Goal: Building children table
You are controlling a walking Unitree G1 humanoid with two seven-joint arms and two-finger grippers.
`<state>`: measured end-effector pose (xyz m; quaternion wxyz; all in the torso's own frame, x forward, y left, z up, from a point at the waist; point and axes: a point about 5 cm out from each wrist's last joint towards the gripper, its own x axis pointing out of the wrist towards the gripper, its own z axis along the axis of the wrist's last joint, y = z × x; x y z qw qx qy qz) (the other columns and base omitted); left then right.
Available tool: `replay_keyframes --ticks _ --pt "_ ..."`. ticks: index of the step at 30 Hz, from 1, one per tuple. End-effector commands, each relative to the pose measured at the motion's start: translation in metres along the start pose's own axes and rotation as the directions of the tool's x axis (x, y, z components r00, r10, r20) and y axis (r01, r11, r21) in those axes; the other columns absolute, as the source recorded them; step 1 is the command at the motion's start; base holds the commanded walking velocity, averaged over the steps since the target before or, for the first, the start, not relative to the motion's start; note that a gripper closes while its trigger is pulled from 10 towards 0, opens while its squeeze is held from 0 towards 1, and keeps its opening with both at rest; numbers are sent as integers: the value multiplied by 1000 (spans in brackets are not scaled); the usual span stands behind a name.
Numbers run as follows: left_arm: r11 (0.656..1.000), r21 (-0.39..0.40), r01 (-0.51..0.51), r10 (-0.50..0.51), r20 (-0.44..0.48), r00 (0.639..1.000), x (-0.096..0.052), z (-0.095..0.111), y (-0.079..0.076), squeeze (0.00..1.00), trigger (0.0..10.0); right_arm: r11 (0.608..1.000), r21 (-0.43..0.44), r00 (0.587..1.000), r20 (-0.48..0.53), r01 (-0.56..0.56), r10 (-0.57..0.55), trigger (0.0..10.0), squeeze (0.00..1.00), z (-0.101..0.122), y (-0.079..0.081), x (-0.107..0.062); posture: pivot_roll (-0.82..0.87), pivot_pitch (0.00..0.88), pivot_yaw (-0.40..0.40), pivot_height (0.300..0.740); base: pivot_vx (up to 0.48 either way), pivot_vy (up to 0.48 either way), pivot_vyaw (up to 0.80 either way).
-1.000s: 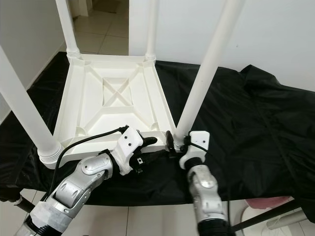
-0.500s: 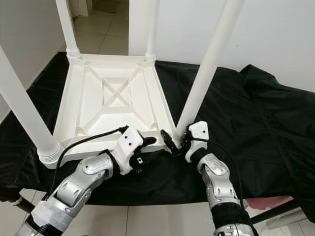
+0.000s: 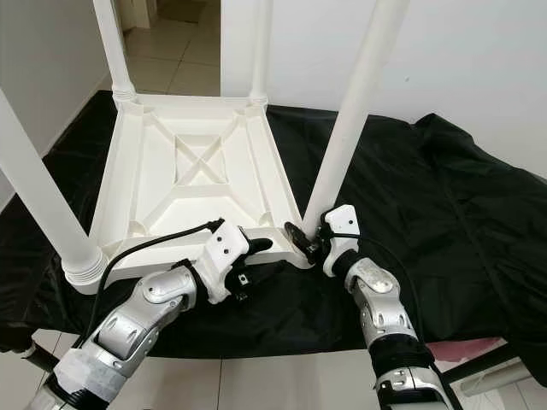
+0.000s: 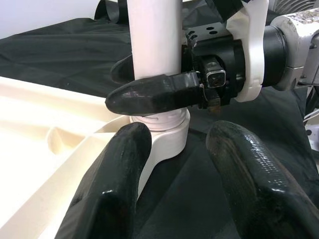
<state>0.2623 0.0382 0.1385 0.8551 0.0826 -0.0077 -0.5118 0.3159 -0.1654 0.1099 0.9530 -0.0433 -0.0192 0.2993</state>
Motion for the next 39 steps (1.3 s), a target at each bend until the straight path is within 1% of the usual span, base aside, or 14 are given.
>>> replay_keyframes --ticks 1,5,6,13,16,20,23,25,29,31,32,34,36,39 --pt "999 11 49 -49 -7 999 2 -1 -4 0 10000 1000 -5 998 -54 -27 27 0 0 -11 0 -5 6 0 -99 740 0 0 0" --pt "999 12 52 -52 -7 999 3 -1 -4 0 10000 1000 8 998 -53 -23 24 0 0 -12 -3 -7 4 0 -96 740 0 0 0" --pt "998 13 53 -53 -7 999 3 -1 -4 0 10000 1000 18 999 -43 -14 15 10000 0 -11 -4 -7 0 0 -93 740 0 0 0" --pt "998 13 63 -63 -7 998 3 -1 -5 0 10000 998 25 998 -24 52 -51 10000 0 -6 -4 -6 -11 0 -88 740 0 0 0" --pt "998 11 69 -69 -7 998 4 -1 -7 0 10000 990 13 990 -39 139 -139 10000 0 -5 -5 -5 -16 0 -88 740 0 0 0" --pt "997 8 75 -75 -7 997 5 -2 -8 0 10000 966 62 968 -12 250 -250 10000 0 -3 7 -3 -24 0 -85 740 0 0 0" --pt "997 9 77 -76 -6 997 6 -2 -8 0 10000 936 105 941 -13 337 -338 10000 0 -3 12 -3 -23 0 -87 740 0 0 0" --pt "997 10 75 -75 -3 997 6 -1 -7 0 10000 893 130 902 -23 431 -432 10000 0 -5 18 -3 -22 0 -88 740 0 0 0" --pt "997 11 71 -71 -4 997 6 -1 -6 0 10000 850 145 861 -38 507 -507 10000 0 -5 26 -2 -22 0 -90 740 0 0 0" --pt "998 12 69 -69 -5 998 6 -2 -6 0 10000 794 159 809 -74 587 -584 10000 0 -6 32 -2 -19 0 -96 740 0 0 0" --pt "998 12 69 -69 -5 998 6 -2 -6 0 10000 794 159 809 -74 587 -584 10000 0 -6 32 -2 -19 0 -96 740 0 0 0" --pt "998 12 66 -66 -4 998 6 -2 -6 0 10000 754 176 773 -97 633 -627 10000 0 -7 40 -1 -18 0 -96 740 0 0 0" --pt "998 9 62 -62 0 998 7 -1 -6 0 10000 779 211 805 -77 590 -588 10000 0 -2 52 8 -18 0 -97 740 0 0 0" --pt "998 16 64 -64 -4 998 7 -1 -5 0 10000 800 215 826 -62 560 -561 10000 0 2 53 11 -17 0 -97 740 0 0 0"
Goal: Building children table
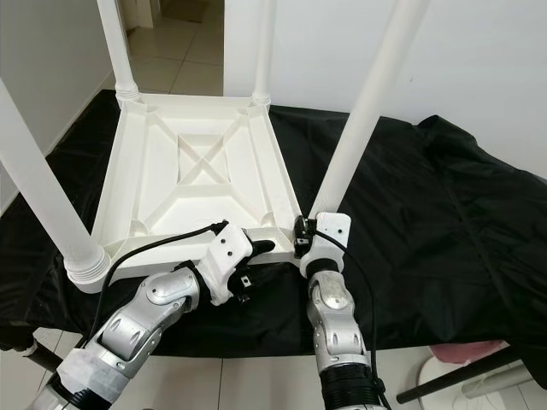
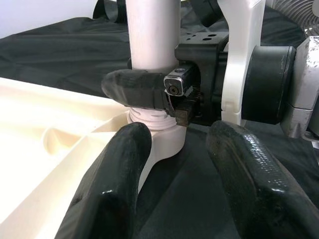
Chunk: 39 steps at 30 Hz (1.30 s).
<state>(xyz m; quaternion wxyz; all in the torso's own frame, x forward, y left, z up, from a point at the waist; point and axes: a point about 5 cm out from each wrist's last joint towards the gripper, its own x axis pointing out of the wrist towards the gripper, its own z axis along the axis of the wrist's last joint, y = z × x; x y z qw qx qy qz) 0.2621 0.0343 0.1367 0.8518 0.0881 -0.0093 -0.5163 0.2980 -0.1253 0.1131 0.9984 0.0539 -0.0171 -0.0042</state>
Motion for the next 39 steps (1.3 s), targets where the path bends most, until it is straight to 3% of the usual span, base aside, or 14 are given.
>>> replay_keyframes --ticks 1,8,9,18,19,20,24,29,39 --pt "999 8 54 -54 -3 999 3 0 -2 0 10000 999 31 999 -34 -17 18 10000 0 -6 7 -3 -15 0 -98 740 0 0 0" --pt "999 25 34 -33 -20 999 -2 -1 4 0 10000 999 16 999 -27 -28 28 10000 0 -4 3 -1 0 0 -100 740 0 0 0" --pt "999 25 32 -32 -21 999 -3 -1 4 0 10000 999 26 999 -20 -42 42 10000 1000 -3 2 -2 4 0 -100 740 0 0 0" --pt "999 29 28 -28 -25 999 -5 -2 6 0 10000 982 7 982 8 -191 191 10000 1000 0 -14 -7 1 0 -94 740 0 0 0" --pt "999 30 29 -29 -26 999 -5 -2 6 0 10000 973 -3 973 6 -231 231 10000 659 0 -18 -6 0 0 -93 740 0 0 0" --pt "999 31 30 -29 -27 999 -5 -2 7 0 10000 962 -11 962 5 -274 274 10000 0 0 -21 -5 -4 0 -91 740 0 0 0" --pt "999 33 31 -31 -26 999 -3 -2 8 0 10000 941 -42 942 0 -337 337 10000 0 0 -27 -2 -4 0 -88 740 0 0 0" --pt "998 40 57 -56 -27 998 -1 -1 7 0 10000 869 -109 876 -38 -483 482 10000 0 -2 -36 6 -8 0 -86 740 0 0 0" --pt "991 3 137 -137 -33 990 2 -3 -1 0 10000 804 -164 820 -105 -572 562 10000 0 -4 -34 19 0 0 -79 740 0 0 0"
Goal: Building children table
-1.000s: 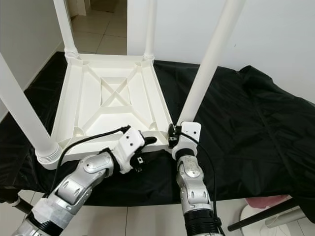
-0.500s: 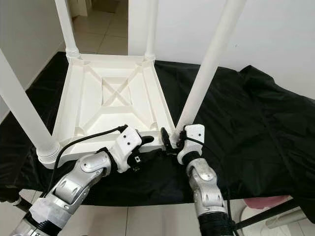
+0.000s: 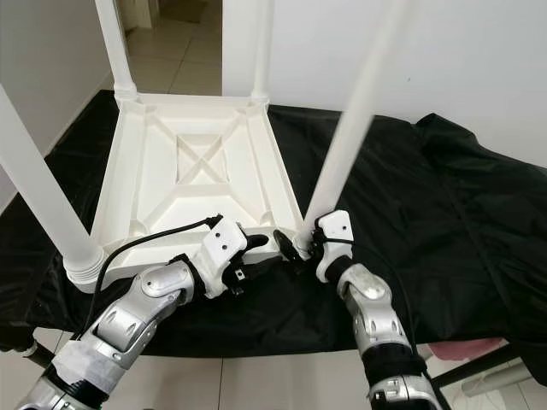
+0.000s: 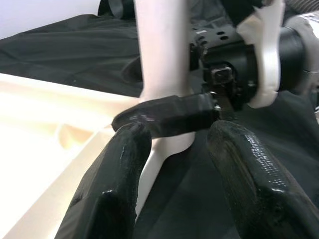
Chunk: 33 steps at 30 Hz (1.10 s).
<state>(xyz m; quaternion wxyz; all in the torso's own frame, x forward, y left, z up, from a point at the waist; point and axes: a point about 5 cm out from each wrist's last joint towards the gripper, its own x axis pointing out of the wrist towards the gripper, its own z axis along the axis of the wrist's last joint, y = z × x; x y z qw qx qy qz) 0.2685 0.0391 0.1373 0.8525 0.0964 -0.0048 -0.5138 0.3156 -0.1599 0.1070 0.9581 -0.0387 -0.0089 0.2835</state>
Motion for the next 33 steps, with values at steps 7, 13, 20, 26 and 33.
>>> replay_keyframes --ticks 7,13,20,26,33 --pt "990 27 135 -135 -22 991 4 0 -6 0 10000 996 -65 998 -16 -55 54 10000 0 3 -6 8 3 0 -79 740 0 0 0" --pt "991 38 129 -128 -24 991 5 0 -4 0 10000 995 -66 997 -22 -76 74 0 0 1 -9 11 14 0 -87 740 0 0 0" --pt "991 38 125 -124 -22 992 6 0 -5 0 10000 996 -41 997 -30 -77 75 0 0 -5 -10 7 16 0 -85 740 0 0 0" --pt "992 40 122 -122 -22 992 7 0 -5 0 10000 998 -17 998 -20 -66 65 0 0 -9 -11 4 11 0 -85 740 0 0 0" --pt "992 40 118 -117 -21 993 7 -1 -6 0 10000 999 27 1000 -4 -20 20 10000 0 -11 -7 3 1 0 -86 740 0 0 0"
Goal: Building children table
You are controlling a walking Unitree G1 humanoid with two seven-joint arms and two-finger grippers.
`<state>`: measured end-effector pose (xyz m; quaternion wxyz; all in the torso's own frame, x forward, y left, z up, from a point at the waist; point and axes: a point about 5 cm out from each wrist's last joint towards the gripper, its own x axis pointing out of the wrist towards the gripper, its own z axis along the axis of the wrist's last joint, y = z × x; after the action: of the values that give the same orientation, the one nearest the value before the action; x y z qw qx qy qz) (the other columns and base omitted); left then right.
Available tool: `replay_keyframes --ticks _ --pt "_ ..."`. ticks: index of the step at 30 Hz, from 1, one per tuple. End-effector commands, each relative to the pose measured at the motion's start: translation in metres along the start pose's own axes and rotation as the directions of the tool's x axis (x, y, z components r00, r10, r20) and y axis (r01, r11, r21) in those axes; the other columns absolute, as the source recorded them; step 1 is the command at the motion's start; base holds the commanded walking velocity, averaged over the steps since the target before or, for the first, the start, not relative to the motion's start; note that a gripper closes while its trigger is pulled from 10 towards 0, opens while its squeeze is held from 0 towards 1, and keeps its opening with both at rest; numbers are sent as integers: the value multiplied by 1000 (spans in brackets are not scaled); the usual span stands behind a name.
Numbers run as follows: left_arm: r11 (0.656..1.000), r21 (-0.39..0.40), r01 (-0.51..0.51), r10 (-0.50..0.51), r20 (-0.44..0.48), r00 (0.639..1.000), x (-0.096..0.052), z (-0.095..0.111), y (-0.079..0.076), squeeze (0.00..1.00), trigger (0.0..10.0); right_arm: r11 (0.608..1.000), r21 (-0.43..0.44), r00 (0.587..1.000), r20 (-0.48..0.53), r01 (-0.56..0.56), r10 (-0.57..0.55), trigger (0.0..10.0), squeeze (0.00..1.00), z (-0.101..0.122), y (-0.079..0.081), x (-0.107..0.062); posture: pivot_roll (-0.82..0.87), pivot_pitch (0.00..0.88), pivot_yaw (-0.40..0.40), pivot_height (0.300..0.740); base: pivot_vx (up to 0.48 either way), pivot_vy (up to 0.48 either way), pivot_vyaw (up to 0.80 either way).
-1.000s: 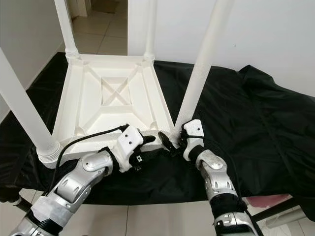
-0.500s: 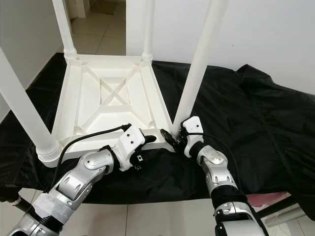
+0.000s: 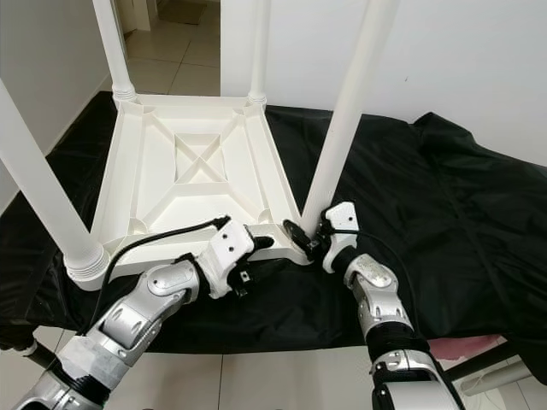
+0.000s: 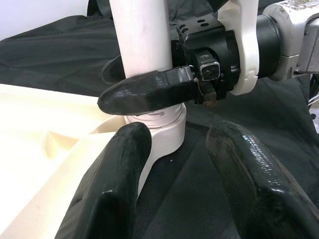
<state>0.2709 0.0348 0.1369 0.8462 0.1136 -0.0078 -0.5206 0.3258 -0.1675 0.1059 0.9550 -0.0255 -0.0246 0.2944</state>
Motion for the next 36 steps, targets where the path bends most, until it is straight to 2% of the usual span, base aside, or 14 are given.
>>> replay_keyframes --ticks 1,7,12,13,14,16,17,18,22,24,26,33,34,36 --pt "995 7 100 -100 -6 995 2 -1 -7 0 10000 1000 11 999 -42 2 -2 10000 0 -9 5 -2 1 0 -86 740 0 0 0" --pt "995 -1 100 -100 0 995 2 -1 -8 0 10000 997 -28 995 -70 67 -69 10000 0 -12 9 -1 -1 0 -90 740 0 0 0" --pt "997 -20 69 -69 -3 998 -2 -3 -3 0 10000 975 9 973 -52 223 -223 10000 0 -12 22 0 -5 0 -96 740 0 0 0" --pt "998 -18 58 -58 -8 998 -4 -4 0 0 10000 952 22 951 -59 306 -304 10000 0 -16 24 -2 -3 0 -97 740 0 0 0" --pt "998 -18 58 -58 -8 998 -4 -4 0 0 10000 952 22 951 -59 306 -304 10000 0 -16 24 -2 -3 0 -97 740 0 0 0" --pt "999 -16 49 -49 -10 999 -5 -4 3 0 10000 903 47 903 -68 428 -424 10000 0 -20 25 -6 -3 0 -97 740 0 0 0" --pt "999 -16 49 -49 -10 999 -5 -4 3 0 10000 903 47 903 -68 428 -424 10000 0 -20 25 -6 -3 0 -97 740 0 0 0" --pt "999 -16 49 -49 -7 999 -5 -4 3 0 10000 874 56 875 -70 483 -479 10000 0 -21 25 -8 -3 0 -97 740 0 0 0" --pt "997 -24 70 -70 1 998 -4 -4 -5 0 10000 709 120 719 -102 694 -687 10000 0 -23 32 -9 -1 0 -100 740 0 0 0" --pt "997 -27 70 -70 2 998 -4 -4 -6 0 10000 698 133 710 -114 704 -695 10000 0 -24 36 -7 -1 0 -100 740 0 0 0" --pt "997 -34 68 -68 1 998 -5 -5 -8 0 10000 748 126 758 -102 652 -644 10000 0 -20 46 0 3 0 -104 740 0 0 0" --pt "997 -37 68 -68 -1 998 -6 -5 -10 0 10000 749 94 755 -77 655 -651 10000 0 -16 46 -2 11 0 -110 740 0 0 0" --pt "997 -38 66 -66 -3 998 -7 -6 -10 0 10000 763 121 772 -62 635 -633 10000 882 -14 48 0 13 0 -112 740 0 0 0" --pt "997 -39 65 -65 -4 998 -7 -6 -10 0 10000 768 139 779 -53 626 -625 10000 882 -12 50 1 13 0 -112 740 0 0 0"
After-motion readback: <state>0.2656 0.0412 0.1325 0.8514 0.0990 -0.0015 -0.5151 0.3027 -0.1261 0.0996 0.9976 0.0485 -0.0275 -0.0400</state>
